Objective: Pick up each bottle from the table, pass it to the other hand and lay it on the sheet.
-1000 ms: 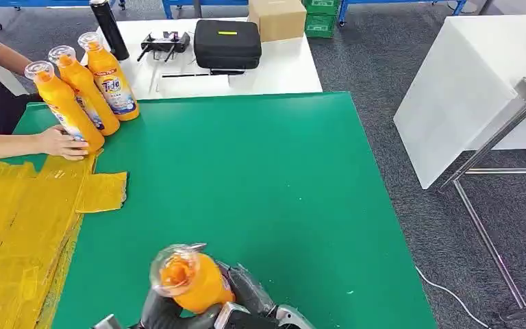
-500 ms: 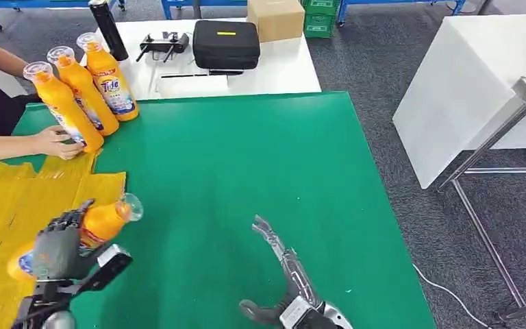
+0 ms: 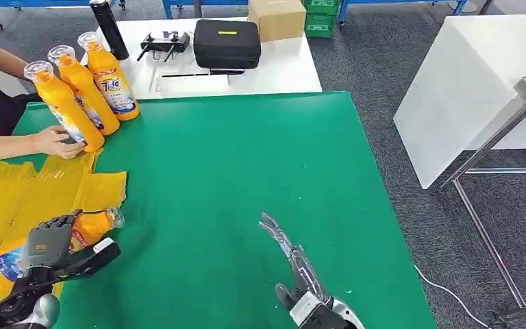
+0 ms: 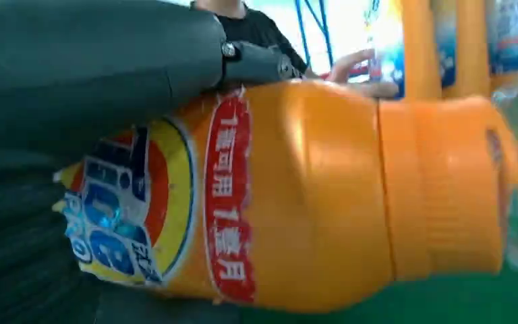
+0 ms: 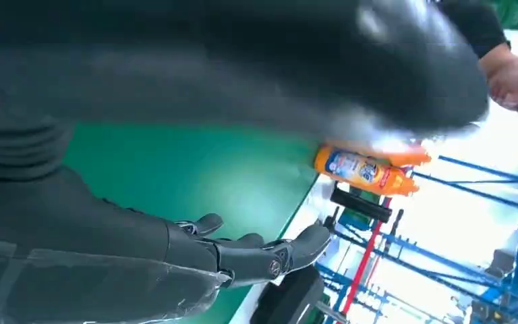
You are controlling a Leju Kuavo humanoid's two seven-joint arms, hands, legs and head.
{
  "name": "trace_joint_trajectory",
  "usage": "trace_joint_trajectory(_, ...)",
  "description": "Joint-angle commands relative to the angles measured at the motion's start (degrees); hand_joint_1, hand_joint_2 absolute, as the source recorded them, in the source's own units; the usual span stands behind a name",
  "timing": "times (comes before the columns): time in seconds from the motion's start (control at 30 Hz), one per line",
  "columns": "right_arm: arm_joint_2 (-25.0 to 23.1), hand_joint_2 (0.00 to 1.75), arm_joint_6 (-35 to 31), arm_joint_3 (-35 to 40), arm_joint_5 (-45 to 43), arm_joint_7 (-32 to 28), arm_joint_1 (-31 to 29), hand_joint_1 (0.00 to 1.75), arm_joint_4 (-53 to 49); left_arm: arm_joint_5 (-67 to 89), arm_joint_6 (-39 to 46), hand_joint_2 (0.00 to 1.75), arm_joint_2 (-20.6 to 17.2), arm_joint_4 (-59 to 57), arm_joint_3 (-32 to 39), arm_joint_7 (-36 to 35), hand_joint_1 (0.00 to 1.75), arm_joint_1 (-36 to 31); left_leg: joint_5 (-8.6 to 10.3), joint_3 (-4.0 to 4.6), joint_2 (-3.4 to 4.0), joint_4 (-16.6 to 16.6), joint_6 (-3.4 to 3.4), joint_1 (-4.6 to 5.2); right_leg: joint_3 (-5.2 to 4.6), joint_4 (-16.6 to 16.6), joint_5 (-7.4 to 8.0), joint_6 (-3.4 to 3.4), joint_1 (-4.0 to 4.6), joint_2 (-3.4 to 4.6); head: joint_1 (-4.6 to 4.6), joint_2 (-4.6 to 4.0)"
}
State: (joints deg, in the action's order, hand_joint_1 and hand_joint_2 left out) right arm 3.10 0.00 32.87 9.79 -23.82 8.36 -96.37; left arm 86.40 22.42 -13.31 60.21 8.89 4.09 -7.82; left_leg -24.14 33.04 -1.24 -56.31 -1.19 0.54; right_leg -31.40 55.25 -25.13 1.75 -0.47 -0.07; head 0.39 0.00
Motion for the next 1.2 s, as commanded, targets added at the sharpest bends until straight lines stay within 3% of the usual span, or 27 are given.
trace_joint_trajectory(0.03, -0.21, 0.0, 0.73, -1.98, -0.14, 0.41, -1.34, 0.0, 3.47, -2.83, -0.01, 1.75, -2.9, -16.16, -4.36, 4.53, 0.0, -4.71, 0.04, -0.26, 0.1, 0.1, 0.09, 0.02, 0.22, -0.04, 0.03, -0.06, -0.02, 0.04, -0.04, 0.0)
trace_joint_trajectory(0.33, -0.08, 0.0, 0.79, -2.16, -0.21, 0.35, -1.1, 0.0, 3.44, -3.83, -0.63, 1.75, -3.09, -13.61, -4.69, 4.8, 0.0, -4.21, 0.13, -0.33, 0.25, 0.02, 0.24, -0.15, 0.14, 0.0, 0.13, -0.11, 0.12, 0.13, -0.04, 0.0)
trace_joint_trajectory(0.37, 0.04, 0.0, 0.85, -2.15, -0.25, 0.33, -1.0, 0.0, 3.44, -4.97, 0.88, 0.0, -2.87, -11.89, -4.41, 5.71, 0.0, -3.63, 0.1, -0.58, 0.09, 0.09, 0.16, -0.08, 0.31, -0.01, 0.03, -0.07, 0.05, 0.03, -0.02, 0.0)
trace_joint_trajectory(0.5, 0.97, 0.0, 0.25, -1.71, -0.29, -0.53, 0.2, 0.0, 3.16, -20.66, 3.59, 0.0, 1.13, 5.73, -1.06, 16.66, 0.0, 4.65, 0.07, -0.61, 0.17, 0.08, 0.15, -0.08, 0.26, -0.03, 0.04, -0.06, 0.06, 0.11, -0.02, 0.0)
trace_joint_trajectory(0.67, 0.97, 0.0, -0.67, -1.58, 0.43, -0.92, 0.22, 0.0, 3.16, -23.63, 2.92, 0.0, 2.43, 10.13, -0.47, 17.46, 0.0, 6.27, 0.08, -0.34, 0.14, 0.0, 0.16, -0.12, 0.27, 0.0, 0.1, -0.15, 0.09, 0.01, -0.02, 0.0)
trace_joint_trajectory(0.73, 0.94, 0.0, -1.87, -0.89, 1.27, -0.97, 0.78, 0.0, 2.98, -39.76, 1.25, 0.0, 7.07, 19.4, 1.29, 27.32, 0.0, 9.07, 0.0, -0.16, 0.21, -0.12, 0.22, -0.17, 0.13, 0.04, 0.03, -0.18, 0.14, 0.02, 0.0, 0.0)
trace_joint_trajectory(0.77, 0.71, 0.0, -3.54, -0.74, 2.27, -1.31, 1.28, 0.0, 2.75, -50.27, -4.28, 0.0, 9.91, 24.69, 1.49, 31.42, 0.0, 10.54, 0.08, -0.14, 0.13, -0.02, 0.17, -0.1, 0.11, 0.02, 0.08, -0.16, 0.09, -0.01, 0.0, 0.0)
trace_joint_trajectory(0.8, -0.35, 0.0, -7.14, -0.88, 5.25, -1.65, 1.99, 0.0, 2.24, -57.23, -11.85, 0.0, 13.0, 30.07, 1.38, 28.18, 0.0, 12.4, 0.07, -0.1, 0.11, -0.05, 0.2, -0.1, 0.08, 0.04, 0.06, -0.17, 0.1, -0.04, -0.04, 0.0)
trace_joint_trajectory(0.87, -3.86, 0.0, -14.62, -2.3, 8.94, -3.53, 3.33, 0.0, 0.14, -67.34, -20.54, 0.0, 18.1, 39.37, -2.0, 32.51, 0.0, 18.12, 0.08, 0.11, -0.04, -0.08, 0.12, -0.06, -0.1, 0.04, 0.05, -0.12, 0.05, -0.17, -0.02, 0.0)
trace_joint_trajectory(0.93, -6.06, 0.0, -18.59, -1.88, 9.9, -4.08, 4.87, 0.0, -1.44, -70.0, -25.03, 0.0, 23.67, 44.62, -6.75, 35.35, 0.0, 25.37, 0.03, 0.15, 0.08, -0.1, 0.11, -0.01, -0.19, 0.08, 0.03, -0.12, 0.01, -0.04, -0.02, 0.0)
trace_joint_trajectory(1.0, -4.96, 0.0, -23.77, 0.18, 9.98, -6.63, 5.57, 0.0, -1.21, -73.27, -23.74, 0.0, 26.98, 45.75, -15.22, 35.91, 0.0, 30.42, -0.07, 0.08, 0.3, -0.06, 0.08, 0.16, -0.18, 0.07, 0.0, -0.09, -0.19, 0.18, -0.04, 0.0)
trace_joint_trajectory(1.07, -3.58, 0.0, -26.99, 2.38, 9.29, -8.46, 6.17, 0.0, -0.04, -74.28, -19.78, 0.0, 26.19, 40.8, -21.54, 35.91, 0.0, 31.66, -0.15, 0.08, 0.36, -0.11, 0.08, 0.18, -0.14, 0.03, -0.03, -0.08, -0.17, 0.23, 0.0, 0.0)
trace_joint_trajectory(1.2, -2.12, 0.0, -29.2, 4.53, 5.81, -11.53, 5.46, 0.0, 1.47, -78.85, -14.19, 0.0, 19.54, 39.02, -30.49, 35.91, 0.0, 29.27, -0.2, 0.08, 0.18, -0.03, -0.05, 0.24, -0.16, -0.05, -0.05, -0.07, -0.2, -0.01, 0.0, 0.0)
